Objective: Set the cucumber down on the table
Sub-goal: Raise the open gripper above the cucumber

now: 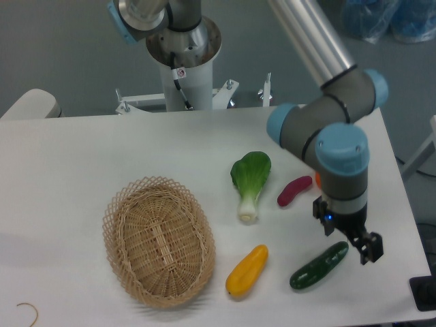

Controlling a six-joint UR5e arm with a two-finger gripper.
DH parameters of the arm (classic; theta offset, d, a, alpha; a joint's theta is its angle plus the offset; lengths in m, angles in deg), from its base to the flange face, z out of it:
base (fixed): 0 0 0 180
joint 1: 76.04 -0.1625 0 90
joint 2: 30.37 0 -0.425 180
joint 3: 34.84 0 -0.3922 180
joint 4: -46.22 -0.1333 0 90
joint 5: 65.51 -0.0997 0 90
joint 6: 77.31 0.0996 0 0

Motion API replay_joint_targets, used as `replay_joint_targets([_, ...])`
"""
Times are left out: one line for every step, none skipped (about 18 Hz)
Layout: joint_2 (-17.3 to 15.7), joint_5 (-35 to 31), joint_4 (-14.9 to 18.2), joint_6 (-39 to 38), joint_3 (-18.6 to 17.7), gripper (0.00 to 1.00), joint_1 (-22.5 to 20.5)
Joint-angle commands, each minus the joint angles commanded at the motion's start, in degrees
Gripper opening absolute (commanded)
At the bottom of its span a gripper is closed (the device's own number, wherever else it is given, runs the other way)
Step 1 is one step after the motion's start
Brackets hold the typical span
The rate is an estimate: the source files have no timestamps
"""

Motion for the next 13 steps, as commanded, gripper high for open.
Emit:
replay_joint_targets([-1.14, 0.09, 0.89, 1.33, -0.35, 1.00, -0.62])
replay_joint_targets([-2.20, 0.26, 1.68, 1.86, -0.70, 1.00, -1.67])
replay_joint_targets([-3.08, 0.61, 3.08, 2.83, -0.88, 1.00, -2.89])
replay_joint_targets([-3.87, 0.79, 5.45, 5.88, -0.96, 1.00, -4.47])
replay_joint_targets([-4.31, 1.05, 6.43, 8.35, -1.05, 1.00, -5.53])
replay_joint_targets([-4.67, 1.58, 6.70, 10.55, -1.40, 1.00, -6.67])
replay_joint_targets([-4.93, 2.37, 6.70, 12.14, -1.93, 1.00, -7.82])
replay_joint_targets([-5.02, 3.33, 6.70, 13.20, -2.19, 1.00, -8.61])
replay_joint_targets([-5.02, 4.30, 6.79, 13.90, -2.28, 1.00, -9.14])
replay_joint_targets([-5.02, 5.00, 6.79, 14.08, -2.28, 1.00, -9.41])
replay_joint_targets([-5.02, 5.10, 6.79, 14.09, -2.28, 1.00, -9.50])
replay_joint_targets([-5.02, 5.10, 6.70, 14.09, -2.28, 1.00, -9.41])
replay_joint_targets([-5.37, 5.18, 6.70, 14.09, -2.28, 1.00, -9.50])
